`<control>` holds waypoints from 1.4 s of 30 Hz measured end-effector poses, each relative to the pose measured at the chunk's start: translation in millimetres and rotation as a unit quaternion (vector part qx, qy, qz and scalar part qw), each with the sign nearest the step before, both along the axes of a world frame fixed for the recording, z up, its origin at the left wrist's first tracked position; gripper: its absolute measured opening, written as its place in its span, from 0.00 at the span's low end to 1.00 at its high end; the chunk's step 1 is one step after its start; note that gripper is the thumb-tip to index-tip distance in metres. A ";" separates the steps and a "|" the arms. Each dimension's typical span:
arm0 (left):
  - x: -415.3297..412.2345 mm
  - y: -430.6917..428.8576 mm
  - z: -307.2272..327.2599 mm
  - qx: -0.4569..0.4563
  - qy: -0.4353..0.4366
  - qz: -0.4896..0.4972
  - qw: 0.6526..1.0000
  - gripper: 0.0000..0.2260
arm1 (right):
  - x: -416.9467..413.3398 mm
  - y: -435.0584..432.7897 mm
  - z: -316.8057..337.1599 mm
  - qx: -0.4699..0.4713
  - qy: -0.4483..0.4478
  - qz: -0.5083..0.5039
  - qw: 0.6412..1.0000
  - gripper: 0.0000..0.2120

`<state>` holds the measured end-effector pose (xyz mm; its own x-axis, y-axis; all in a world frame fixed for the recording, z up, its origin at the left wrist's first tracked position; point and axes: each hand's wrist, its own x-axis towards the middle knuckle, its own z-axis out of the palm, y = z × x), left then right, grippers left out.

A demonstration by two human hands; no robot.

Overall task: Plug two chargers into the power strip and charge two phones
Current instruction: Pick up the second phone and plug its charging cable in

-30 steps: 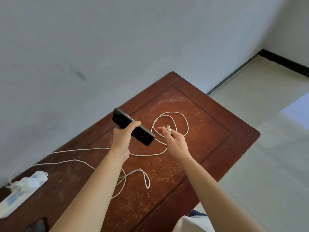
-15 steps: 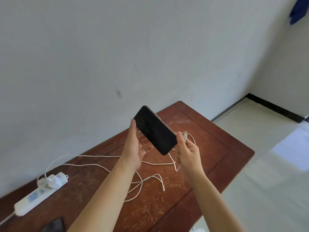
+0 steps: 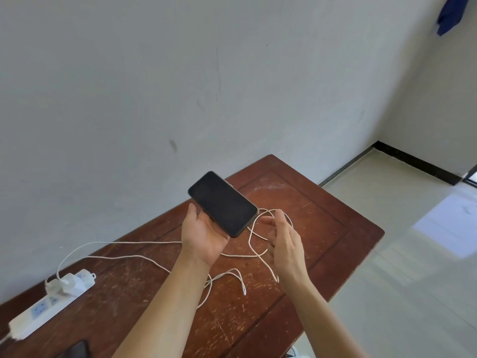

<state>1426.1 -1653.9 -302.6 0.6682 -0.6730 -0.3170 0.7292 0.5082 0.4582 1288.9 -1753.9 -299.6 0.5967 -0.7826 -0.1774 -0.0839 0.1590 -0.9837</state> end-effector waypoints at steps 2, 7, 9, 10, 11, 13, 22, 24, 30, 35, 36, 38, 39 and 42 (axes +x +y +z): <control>5.5 -0.7 1.9 -0.015 -0.017 0.033 0.999 0.20 | -0.5 0.1 -5.9 0.029 -0.023 -0.001 0.999 0.23; 21.5 10.1 4.3 -0.083 -0.011 0.030 0.996 0.22 | -0.3 1.5 -12.1 -0.050 -0.003 0.020 0.999 0.19; 25.9 14.4 6.1 -0.112 -0.001 0.011 0.994 0.25 | 0.1 2.2 -12.5 -0.065 -0.006 0.039 0.997 0.18; 27.6 16.2 8.0 -0.124 0.003 0.003 0.992 0.27 | 0.3 2.6 -12.7 -0.065 -0.011 0.051 0.997 0.16; 29.4 17.6 10.3 -0.131 0.005 -0.002 0.991 0.29 | 0.4 2.9 -12.6 -0.060 -0.015 0.063 0.996 0.15; 32.8 18.4 14.1 -0.135 0.009 0.002 0.991 0.33 | 0.3 3.2 -11.6 -0.052 -0.015 0.076 0.996 0.12; 34.3 17.1 20.0 -0.096 0.073 0.086 0.989 0.28 | 5.9 13.0 2.3 0.006 -0.030 0.125 0.992 0.07; 31.5 16.1 20.5 -0.091 0.073 0.087 0.989 0.26 | 7.7 15.5 8.7 -0.003 -0.030 0.140 0.990 0.08; 26.3 17.5 15.0 -0.084 0.055 0.072 0.992 0.24 | 10.9 22.5 16.4 -0.011 -0.040 0.137 0.990 0.14; 26.3 17.0 10.8 -0.093 0.052 0.056 0.993 0.24 | 14.2 23.7 18.3 -0.009 -0.030 0.140 0.990 0.15; 26.6 16.6 10.2 -0.096 0.051 0.054 0.993 0.25 | 14.5 23.4 18.7 -0.009 -0.028 0.141 0.990 0.15; 27.5 16.4 8.9 -0.106 0.049 0.048 0.992 0.26 | 14.5 22.6 19.5 -0.005 -0.024 0.141 0.990 0.15; 28.2 16.2 8.3 -0.111 0.047 0.044 0.992 0.27 | 14.3 21.9 20.0 -0.002 -0.022 0.142 0.990 0.14; 31.9 17.0 5.2 -0.112 0.039 0.030 0.992 0.33 | 14.2 17.9 22.3 0.011 -0.011 0.158 0.987 0.09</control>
<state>1458.0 -1637.0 -297.3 0.6884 -0.6922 -0.2166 0.7236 0.6345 0.2717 1303.1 -1736.0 -277.3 0.8139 -0.5534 -0.1770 -0.1122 0.1493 -0.9824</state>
